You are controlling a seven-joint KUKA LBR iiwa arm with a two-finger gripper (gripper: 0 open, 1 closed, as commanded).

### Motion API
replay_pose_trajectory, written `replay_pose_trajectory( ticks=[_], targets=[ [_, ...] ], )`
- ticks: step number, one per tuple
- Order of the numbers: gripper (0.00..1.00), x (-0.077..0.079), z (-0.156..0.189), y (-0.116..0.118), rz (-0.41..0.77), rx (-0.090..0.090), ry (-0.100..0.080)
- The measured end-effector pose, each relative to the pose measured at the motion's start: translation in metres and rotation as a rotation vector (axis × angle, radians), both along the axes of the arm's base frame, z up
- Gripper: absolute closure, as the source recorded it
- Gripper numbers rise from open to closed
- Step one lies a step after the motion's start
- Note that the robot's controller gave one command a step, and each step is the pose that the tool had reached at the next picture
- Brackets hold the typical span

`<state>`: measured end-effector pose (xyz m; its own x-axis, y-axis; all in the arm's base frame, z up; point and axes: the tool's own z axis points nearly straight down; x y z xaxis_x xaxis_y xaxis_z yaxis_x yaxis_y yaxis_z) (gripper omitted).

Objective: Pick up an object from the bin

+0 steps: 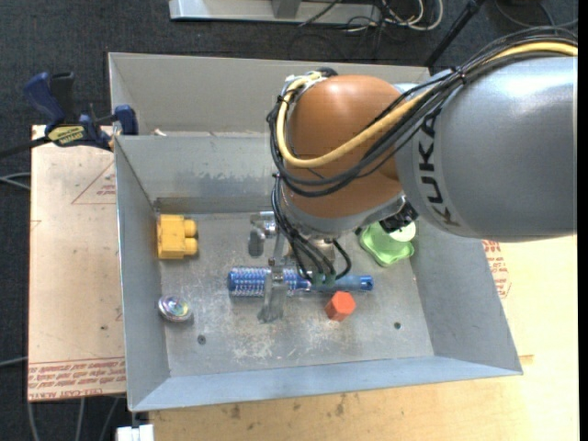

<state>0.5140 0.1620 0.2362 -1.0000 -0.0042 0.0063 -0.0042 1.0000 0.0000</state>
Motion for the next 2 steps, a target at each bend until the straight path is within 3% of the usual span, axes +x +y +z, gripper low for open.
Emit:
replay_pose_trajectory(
  ticks=[1,2],
  targets=[
    [0.00,0.032,-0.134,-0.056,-0.066,-0.001,-0.002],
    [0.00,0.042,-0.167,-0.047,0.111,0.001,-0.006]
  ],
)
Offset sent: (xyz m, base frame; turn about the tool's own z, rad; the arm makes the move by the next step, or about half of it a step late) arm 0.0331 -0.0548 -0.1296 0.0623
